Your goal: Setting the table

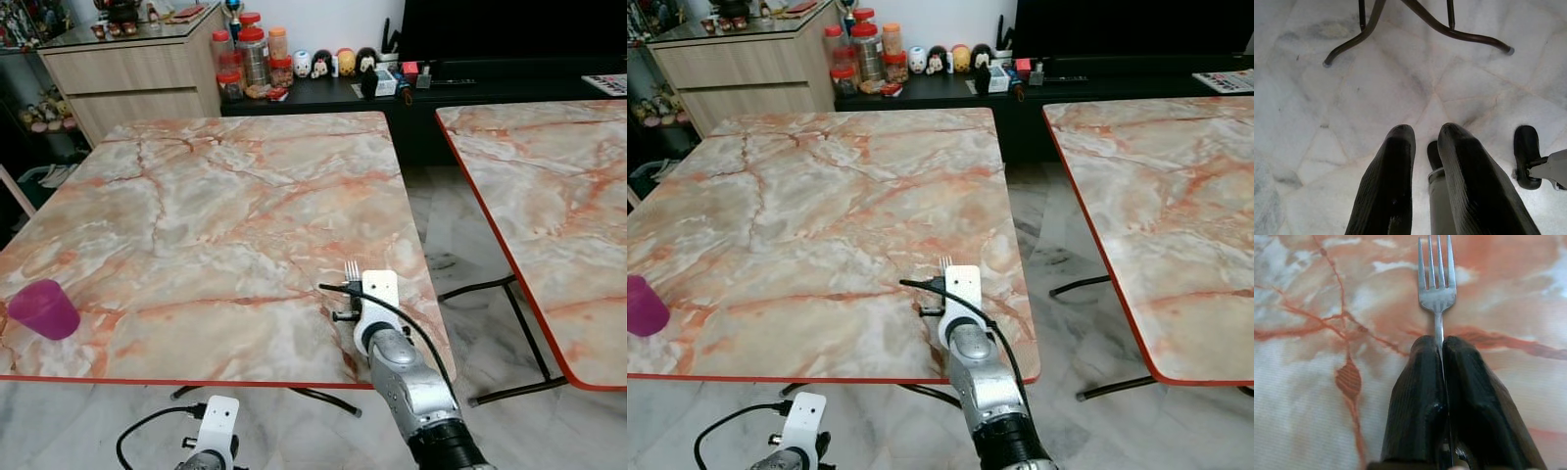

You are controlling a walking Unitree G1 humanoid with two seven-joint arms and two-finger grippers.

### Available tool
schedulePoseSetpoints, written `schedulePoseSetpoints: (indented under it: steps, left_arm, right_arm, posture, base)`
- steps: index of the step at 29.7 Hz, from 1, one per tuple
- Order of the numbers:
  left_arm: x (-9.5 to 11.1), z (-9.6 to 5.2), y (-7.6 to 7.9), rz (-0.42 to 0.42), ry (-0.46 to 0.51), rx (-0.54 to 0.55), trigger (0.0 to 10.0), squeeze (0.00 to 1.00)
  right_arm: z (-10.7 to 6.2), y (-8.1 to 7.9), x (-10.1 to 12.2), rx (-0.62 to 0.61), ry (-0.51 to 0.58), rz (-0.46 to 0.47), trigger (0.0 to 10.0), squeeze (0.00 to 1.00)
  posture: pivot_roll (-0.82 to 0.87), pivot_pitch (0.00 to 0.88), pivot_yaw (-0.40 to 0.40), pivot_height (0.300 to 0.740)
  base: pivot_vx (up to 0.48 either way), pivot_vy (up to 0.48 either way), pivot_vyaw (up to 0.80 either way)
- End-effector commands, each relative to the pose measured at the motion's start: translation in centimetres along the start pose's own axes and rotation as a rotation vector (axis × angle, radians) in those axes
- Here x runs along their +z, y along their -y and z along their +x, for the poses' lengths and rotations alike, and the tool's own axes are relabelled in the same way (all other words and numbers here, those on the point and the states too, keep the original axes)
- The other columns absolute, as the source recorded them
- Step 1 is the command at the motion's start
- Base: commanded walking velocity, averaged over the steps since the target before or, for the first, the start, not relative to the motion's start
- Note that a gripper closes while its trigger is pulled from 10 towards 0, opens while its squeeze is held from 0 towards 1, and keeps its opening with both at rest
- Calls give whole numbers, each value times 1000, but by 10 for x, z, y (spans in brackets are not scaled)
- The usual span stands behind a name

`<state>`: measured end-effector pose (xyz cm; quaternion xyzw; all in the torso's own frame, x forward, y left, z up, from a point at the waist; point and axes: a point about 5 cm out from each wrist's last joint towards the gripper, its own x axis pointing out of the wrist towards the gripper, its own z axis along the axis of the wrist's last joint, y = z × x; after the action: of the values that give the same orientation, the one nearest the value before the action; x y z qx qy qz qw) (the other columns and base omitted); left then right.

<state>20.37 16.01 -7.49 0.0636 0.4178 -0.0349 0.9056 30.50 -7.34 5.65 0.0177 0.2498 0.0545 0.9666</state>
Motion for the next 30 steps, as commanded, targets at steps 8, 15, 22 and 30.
schedulePoseSetpoints:
  steps: [8, 15, 22, 30]
  left_arm:
    - [-1, 0, -2, -8, -19, 7, 10000, 0]
    - [0, 0, -2, -4, -17, 5, 10000, 0]
    - [-1, 0, -3, 11, -21, 8, 10000, 0]
    - [-4, 0, -5, 20, -33, 4, 10000, 0]
  right_arm:
    - [-2, -6, 39, 36, 253, -6, 10000, 0]
    - [-6, -3, 72, 43, 457, -62, 10000, 0]
    - [-10, 2, 69, 21, 597, -166, 10000, 0]
    - [-14, -2, 53, 38, 692, -291, 10000, 0]
  posture:
    - [-58, 0, 43, 740]
    - [-62, 0, 47, 740]
    - [-57, 0, 52, 740]
    - [-60, 0, 68, 740]
  base:
    - [0, 0, 0]
    - [0, 0, 0]
    - [0, 0, 0]
    - [0, 0, 0]
